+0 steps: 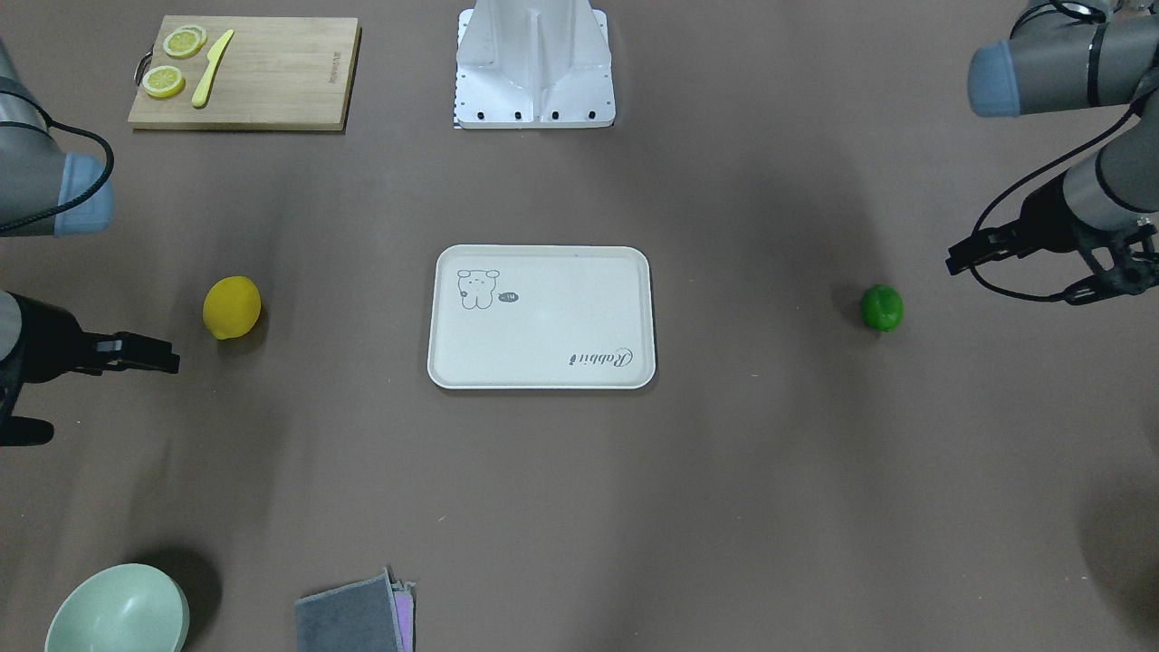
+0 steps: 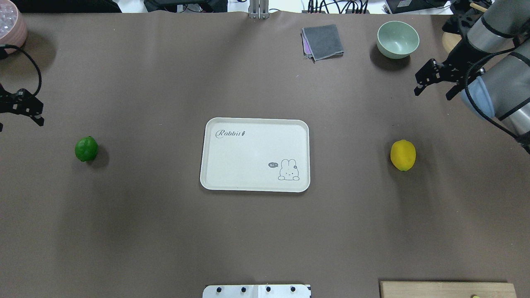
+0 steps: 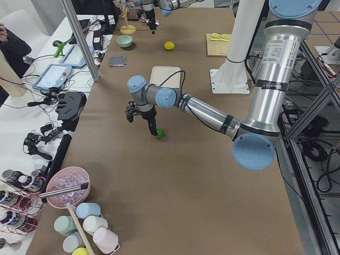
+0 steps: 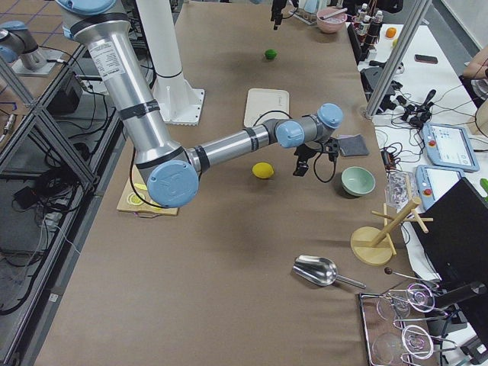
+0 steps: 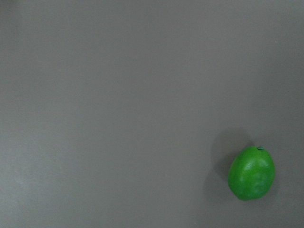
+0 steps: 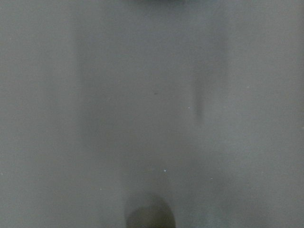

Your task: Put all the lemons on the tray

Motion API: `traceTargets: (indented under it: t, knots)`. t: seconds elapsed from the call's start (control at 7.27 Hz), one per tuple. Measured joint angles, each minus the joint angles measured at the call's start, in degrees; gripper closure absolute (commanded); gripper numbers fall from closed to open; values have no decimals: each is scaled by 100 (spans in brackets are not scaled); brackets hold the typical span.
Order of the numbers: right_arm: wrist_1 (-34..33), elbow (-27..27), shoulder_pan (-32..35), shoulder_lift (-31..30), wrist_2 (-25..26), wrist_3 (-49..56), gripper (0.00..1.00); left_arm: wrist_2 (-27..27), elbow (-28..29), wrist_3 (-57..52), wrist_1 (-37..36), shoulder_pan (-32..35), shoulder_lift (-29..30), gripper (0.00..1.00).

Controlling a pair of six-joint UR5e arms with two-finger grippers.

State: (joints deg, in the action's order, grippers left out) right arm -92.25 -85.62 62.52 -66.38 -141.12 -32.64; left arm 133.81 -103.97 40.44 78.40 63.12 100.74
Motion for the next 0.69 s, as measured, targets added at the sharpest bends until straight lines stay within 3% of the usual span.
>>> traceTargets:
  t: [0.69]
  knots:
    - [-49, 127, -594, 50, -39, 53, 1, -133, 760, 237, 865, -600, 327, 3]
